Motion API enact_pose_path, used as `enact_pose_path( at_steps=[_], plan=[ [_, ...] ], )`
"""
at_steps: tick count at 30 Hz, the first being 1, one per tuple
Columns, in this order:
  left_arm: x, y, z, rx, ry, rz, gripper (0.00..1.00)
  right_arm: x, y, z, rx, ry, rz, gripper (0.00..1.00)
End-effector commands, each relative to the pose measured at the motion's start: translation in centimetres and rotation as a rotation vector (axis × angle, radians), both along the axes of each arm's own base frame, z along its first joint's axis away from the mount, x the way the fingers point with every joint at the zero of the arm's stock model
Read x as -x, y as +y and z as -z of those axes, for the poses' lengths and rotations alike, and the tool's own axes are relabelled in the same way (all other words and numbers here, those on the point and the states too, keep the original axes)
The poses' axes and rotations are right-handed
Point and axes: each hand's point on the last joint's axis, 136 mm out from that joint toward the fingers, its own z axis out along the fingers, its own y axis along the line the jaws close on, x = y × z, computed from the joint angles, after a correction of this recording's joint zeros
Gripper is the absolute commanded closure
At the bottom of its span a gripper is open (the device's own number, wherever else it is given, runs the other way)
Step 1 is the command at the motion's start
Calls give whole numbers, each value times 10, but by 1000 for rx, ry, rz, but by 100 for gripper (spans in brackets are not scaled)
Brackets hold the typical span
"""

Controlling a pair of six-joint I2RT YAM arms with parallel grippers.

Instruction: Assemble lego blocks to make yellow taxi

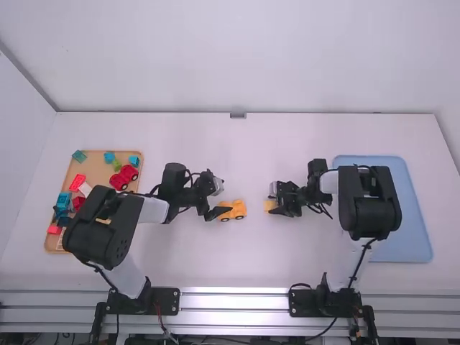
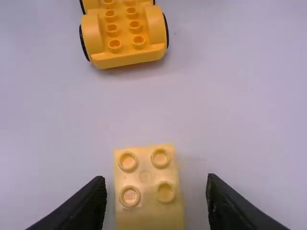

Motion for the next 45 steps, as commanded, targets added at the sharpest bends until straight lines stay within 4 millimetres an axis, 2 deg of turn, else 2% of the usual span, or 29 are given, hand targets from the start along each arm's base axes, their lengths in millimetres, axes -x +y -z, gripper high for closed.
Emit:
enact_pose_path(
  at_steps=[1, 11, 14, 16, 21, 28, 33, 41, 45],
  plan=[
    [3, -2, -4, 9, -8, 12, 1, 5, 1, 5, 4, 22, -6, 49],
    [2, -2, -5, 11, -13, 12, 1, 6, -1, 10, 23, 20, 5, 64],
    [2, -2, -5, 11, -14, 12, 1, 6, 0, 8, 13, 18, 4, 72],
    [3, -2, -5, 12, -14, 13, 1, 6, 2, 6, -2, 20, 3, 85],
    [4, 0, -1, 2, 2, 9, 1, 5, 4, 3, -24, 16, 1, 86],
    [8, -2, 37, -23, 46, 31, 1, 7, 12, -39, -76, 48, -55, 87],
    [6, -2, 57, -16, 101, -6, 1, 9, 26, -54, -76, 56, -108, 87],
    [22, -21, 62, -33, 97, 68, 1, 8, 41, -59, -69, 59, -136, 87],
    [26, -29, 43, 46, 73, 117, 1, 9, 43, -60, -69, 58, -142, 87]
  ],
)
